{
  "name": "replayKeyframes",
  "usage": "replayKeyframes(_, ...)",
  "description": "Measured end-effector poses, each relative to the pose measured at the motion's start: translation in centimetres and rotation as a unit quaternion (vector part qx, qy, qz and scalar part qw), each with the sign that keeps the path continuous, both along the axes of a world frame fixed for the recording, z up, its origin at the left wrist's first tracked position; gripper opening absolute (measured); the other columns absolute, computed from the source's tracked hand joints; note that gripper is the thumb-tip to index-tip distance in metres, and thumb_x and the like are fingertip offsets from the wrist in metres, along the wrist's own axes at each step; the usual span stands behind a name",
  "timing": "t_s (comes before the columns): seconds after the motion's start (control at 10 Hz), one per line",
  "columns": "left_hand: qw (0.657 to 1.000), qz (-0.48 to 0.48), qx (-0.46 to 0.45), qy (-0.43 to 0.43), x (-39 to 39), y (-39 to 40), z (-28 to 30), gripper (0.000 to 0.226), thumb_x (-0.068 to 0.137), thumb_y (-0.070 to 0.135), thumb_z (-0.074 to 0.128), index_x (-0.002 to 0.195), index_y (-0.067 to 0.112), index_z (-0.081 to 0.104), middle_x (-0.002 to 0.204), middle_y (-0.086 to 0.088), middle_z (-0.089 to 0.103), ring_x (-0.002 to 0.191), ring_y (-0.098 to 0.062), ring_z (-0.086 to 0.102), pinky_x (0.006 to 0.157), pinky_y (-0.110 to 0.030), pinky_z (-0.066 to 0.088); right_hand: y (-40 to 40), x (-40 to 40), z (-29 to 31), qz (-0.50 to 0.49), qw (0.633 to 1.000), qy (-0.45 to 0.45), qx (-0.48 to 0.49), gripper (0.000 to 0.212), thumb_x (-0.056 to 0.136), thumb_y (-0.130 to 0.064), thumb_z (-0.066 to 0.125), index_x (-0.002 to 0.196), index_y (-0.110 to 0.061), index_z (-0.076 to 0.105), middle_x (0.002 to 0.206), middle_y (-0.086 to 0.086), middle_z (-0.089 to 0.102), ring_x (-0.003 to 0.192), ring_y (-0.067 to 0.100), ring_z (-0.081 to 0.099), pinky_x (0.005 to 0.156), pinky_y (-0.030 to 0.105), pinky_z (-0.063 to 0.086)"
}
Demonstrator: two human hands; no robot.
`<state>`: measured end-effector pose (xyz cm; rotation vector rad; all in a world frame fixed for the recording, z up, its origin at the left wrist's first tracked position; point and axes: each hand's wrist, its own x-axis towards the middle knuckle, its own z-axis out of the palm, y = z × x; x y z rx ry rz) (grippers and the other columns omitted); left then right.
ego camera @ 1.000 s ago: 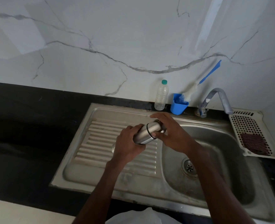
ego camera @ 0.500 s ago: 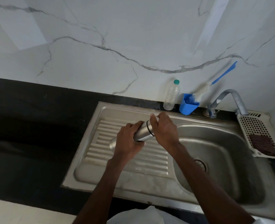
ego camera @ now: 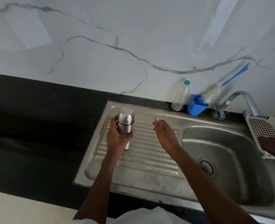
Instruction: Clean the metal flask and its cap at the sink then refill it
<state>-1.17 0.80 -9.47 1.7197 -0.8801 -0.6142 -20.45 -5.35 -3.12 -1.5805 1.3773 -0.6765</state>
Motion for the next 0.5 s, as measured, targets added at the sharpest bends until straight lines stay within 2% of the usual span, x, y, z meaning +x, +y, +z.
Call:
replayKeyframes(0.1, 1.0, 0.009, -0.005, 0.012, 0.0, 0.4, -0.4, 0.094, 0.066, 0.017, 0.097, 0.142, 0.038, 0.046, 0.123, 0.016, 0.068, 0.113, -0.009, 0.067, 0.099, -0.049, 0.057, 0.1, -0.3, -0.5, 0.014, 0.999, 0.031, -0.026, 0.055, 0.105, -0.058, 0.035, 0.098, -0.01, 0.061, 0.095, 0.008, 0.067, 0.087, 0.018, 0.061, 0.073, 0.032, 0.044)
replayKeyframes(0.2, 1.0, 0.011, 0.005, 0.008, -0.6, 1.2, -0.1, 0.095, 0.069, 0.018, 0.097, 0.147, 0.031, 0.044, 0.129, 0.013, 0.064, 0.118, -0.013, 0.065, 0.103, -0.048, 0.055, -0.1, -1.5, -2.2, 0.041, 0.994, 0.073, -0.064, 0.044, 0.104, -0.055, 0.039, 0.108, -0.018, 0.062, 0.106, 0.002, 0.065, 0.096, 0.012, 0.06, 0.082, 0.029, 0.042)
replayKeyframes(0.3, 1.0, 0.005, 0.009, -0.005, -1.0, 1.5, 0.4, 0.098, 0.07, 0.021, 0.097, 0.15, 0.027, 0.04, 0.134, 0.008, 0.061, 0.122, -0.018, 0.063, 0.101, -0.045, 0.055, 0.0, -2.5, -3.0, 0.056, 0.988, 0.108, -0.09, 0.044, 0.104, -0.054, 0.042, 0.125, -0.019, 0.06, 0.123, 0.002, 0.062, 0.112, 0.016, 0.059, 0.092, 0.033, 0.046)
replayKeyframes(0.4, 0.995, 0.073, 0.017, -0.059, -4.5, 5.2, 0.0, 0.095, 0.077, 0.048, 0.091, 0.152, 0.026, 0.037, 0.144, 0.001, 0.051, 0.125, -0.018, 0.057, 0.091, -0.036, 0.053, 0.2, -4.5, -3.7, 0.072, 0.954, 0.199, -0.211, 0.048, 0.104, -0.049, 0.044, 0.139, -0.016, 0.05, 0.142, 0.005, 0.052, 0.129, 0.024, 0.052, 0.102, 0.046, 0.049)
replayKeyframes(0.5, 0.982, 0.114, 0.029, -0.145, -7.5, 7.7, -1.0, 0.058, 0.093, 0.065, 0.066, 0.133, 0.026, 0.051, 0.125, 0.003, 0.056, 0.11, -0.017, 0.061, 0.08, -0.027, 0.049, 0.3, -6.1, -4.3, 0.093, 0.914, 0.27, -0.289, 0.051, 0.105, -0.043, 0.047, 0.146, -0.013, 0.043, 0.154, 0.01, 0.041, 0.141, 0.028, 0.043, 0.11, 0.049, 0.045)
